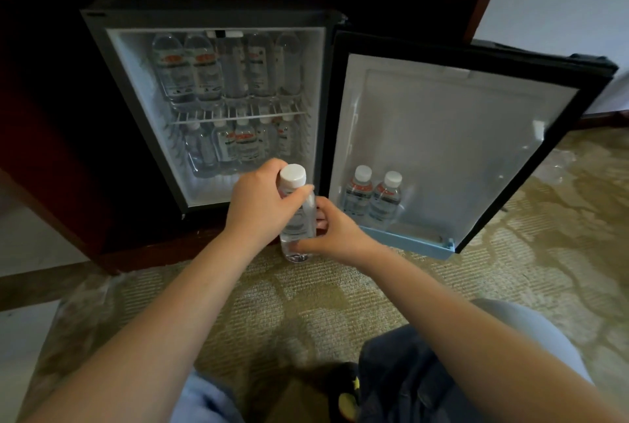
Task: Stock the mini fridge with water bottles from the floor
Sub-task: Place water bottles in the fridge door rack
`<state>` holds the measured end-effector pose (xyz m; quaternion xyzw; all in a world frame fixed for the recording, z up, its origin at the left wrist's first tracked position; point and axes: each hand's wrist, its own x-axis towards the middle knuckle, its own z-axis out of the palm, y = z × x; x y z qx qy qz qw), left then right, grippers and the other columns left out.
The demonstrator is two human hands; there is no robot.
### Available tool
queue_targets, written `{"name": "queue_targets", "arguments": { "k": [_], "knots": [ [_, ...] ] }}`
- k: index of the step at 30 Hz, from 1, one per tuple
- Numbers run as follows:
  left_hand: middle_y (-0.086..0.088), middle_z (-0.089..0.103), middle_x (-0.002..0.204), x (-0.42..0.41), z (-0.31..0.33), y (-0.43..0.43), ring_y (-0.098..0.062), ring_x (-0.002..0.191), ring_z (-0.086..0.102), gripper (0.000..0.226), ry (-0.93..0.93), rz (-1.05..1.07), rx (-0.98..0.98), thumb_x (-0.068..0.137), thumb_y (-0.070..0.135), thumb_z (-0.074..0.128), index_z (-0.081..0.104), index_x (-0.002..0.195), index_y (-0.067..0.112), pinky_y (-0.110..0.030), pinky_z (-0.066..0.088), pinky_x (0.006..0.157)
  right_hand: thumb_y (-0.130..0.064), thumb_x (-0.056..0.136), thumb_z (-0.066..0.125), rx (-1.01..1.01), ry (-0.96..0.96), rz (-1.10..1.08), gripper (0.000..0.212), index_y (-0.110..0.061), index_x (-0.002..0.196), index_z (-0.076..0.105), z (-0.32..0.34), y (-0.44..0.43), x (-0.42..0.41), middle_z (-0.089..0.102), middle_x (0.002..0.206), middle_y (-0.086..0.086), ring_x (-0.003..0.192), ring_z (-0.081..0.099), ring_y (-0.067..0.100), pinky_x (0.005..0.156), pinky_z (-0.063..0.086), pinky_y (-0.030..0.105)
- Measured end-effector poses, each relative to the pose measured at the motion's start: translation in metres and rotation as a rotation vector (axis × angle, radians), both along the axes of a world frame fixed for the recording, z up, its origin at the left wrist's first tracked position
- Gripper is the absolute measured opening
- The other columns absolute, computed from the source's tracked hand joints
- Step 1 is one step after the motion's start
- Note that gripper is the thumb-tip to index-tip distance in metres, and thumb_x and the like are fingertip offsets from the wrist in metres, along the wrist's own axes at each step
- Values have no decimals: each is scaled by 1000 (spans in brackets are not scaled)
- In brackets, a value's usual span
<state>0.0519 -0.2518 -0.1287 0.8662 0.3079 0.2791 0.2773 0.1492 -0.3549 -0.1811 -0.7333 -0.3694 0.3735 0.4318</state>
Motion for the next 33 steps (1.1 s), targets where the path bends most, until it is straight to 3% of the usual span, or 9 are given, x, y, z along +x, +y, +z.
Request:
{"name": "queue_targets", "arguments": {
  "k": [3, 6, 9, 13, 17, 21, 26, 30, 33],
  "knots": [
    [2, 60, 80, 2, -3, -11, -15, 72, 54, 31, -11, -50, 9, 79, 33, 73, 61, 97, 11, -21, 37, 58, -26, 69, 84, 55, -135, -81, 60, -28, 117, 47, -2, -4, 4, 59, 101, -17, 89, 56, -2, 70, 45, 13],
    [-3, 64, 87, 10, -7, -26, -17, 78, 58, 28, 30, -136, -75, 80, 29, 72, 60, 99, 12, -27, 44, 64, -25, 66, 86, 51, -216, -101, 61, -23, 115, 50, -10, -17, 14, 64, 105, -9, 92, 61, 7, 72, 50, 17],
    [-1, 65, 105, 27, -9, -43, -18, 100, 60, 31, 75, -269, -213, 84, 27, 68, 58, 111, 16, -27, 46, 77, -20, 66, 87, 67, -188, -199, 63, -18, 118, 52, -17, -35, 29, 64, 103, -9, 90, 60, 6, 68, 48, 14],
    [1, 43, 145, 59, -15, -59, -15, 134, 39, 58, 182, -363, -324, 91, 38, 57, 37, 142, 17, -22, 33, 97, -23, 68, 84, 106, -149, -533, 50, -23, 108, 54, -20, -63, 61, 63, 95, -11, 85, 60, 6, 70, 47, 18],
    [-1, 24, 156, 99, -29, -52, -18, 143, 25, 64, 341, -348, -256, 94, 39, 52, 27, 148, 15, -30, 24, 112, -30, 68, 83, 123, -172, -910, 49, -23, 106, 52, -21, -89, 99, 64, 94, -7, 85, 62, 13, 74, 49, 29],
    [-4, 14, 159, 140, -36, -37, -22, 146, 17, 71, 505, -349, -93, 93, 35, 55, 19, 150, 12, -33, 19, 116, -29, 70, 79, 8, -218, -1070, 52, -19, 112, 50, -33, -98, 130, 63, 100, -1, 88, 60, 19, 71, 45, 30],
    [-10, 8, 160, 165, -47, -22, -28, 147, 12, 78, 699, -365, 41, 92, 37, 55, 12, 151, 8, -38, 19, 119, -25, 71, 80, -47, -87, -1049, 48, -18, 108, 50, -62, -89, 153, 60, 97, -1, 93, 61, 21, 74, 46, 32],
    [-8, 17, 157, 166, -57, -16, -28, 142, 23, 78, 732, -400, 85, 90, 34, 57, 13, 151, 12, -42, 29, 114, -24, 70, 82, -64, -32, -952, 55, -18, 116, 54, -76, -77, 165, 63, 105, -1, 94, 58, 18, 83, 49, 32],
    [-9, 18, 156, 165, -61, -14, -29, 140, 26, 78, 729, -404, 105, 89, 33, 58, 13, 150, 13, -43, 32, 112, -22, 72, 81, -174, -93, -825, 57, -15, 121, 53, -87, -71, 165, 63, 117, 5, 107, 60, 26, 90, 49, 37]
  ]
}}
